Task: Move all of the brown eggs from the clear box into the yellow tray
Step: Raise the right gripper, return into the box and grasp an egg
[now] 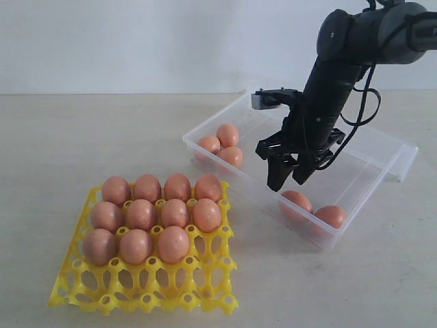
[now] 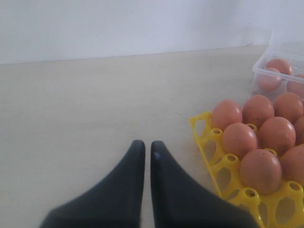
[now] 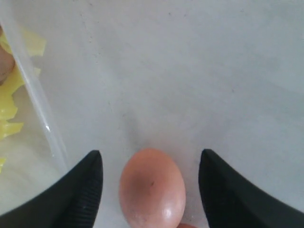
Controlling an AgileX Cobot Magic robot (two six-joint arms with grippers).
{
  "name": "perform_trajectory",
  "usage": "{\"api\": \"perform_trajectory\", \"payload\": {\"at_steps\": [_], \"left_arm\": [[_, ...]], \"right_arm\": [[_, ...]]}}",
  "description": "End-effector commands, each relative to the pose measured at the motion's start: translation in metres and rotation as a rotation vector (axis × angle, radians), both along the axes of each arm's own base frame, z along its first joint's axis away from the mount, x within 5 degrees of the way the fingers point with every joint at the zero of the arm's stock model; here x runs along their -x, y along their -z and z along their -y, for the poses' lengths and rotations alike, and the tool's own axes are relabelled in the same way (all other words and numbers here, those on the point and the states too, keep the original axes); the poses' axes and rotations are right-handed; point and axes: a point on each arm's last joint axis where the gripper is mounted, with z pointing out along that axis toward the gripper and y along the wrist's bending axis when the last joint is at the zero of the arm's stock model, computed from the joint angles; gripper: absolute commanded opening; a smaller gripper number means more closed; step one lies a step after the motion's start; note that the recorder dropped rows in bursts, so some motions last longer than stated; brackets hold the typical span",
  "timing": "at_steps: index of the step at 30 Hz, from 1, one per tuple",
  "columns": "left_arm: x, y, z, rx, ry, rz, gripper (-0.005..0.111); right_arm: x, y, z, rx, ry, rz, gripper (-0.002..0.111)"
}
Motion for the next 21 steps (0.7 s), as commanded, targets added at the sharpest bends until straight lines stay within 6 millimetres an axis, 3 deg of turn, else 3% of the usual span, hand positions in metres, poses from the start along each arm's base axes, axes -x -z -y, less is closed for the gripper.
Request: {"api": "perform_trajectory", "payload": {"at_steps": [1, 21], "left_arm": [[0.0, 0.001, 0.0, -0.003, 0.004, 0.003, 0.004], [0.0, 0.001, 0.0, -0.003, 0.004, 0.003, 0.004]], "right_arm": [[-0.001, 0.005, 0.002, 0.005, -0.012, -0.019, 0.052], [0.007, 0.036, 0.003, 0.02, -0.011, -0.114, 0.052]]}}
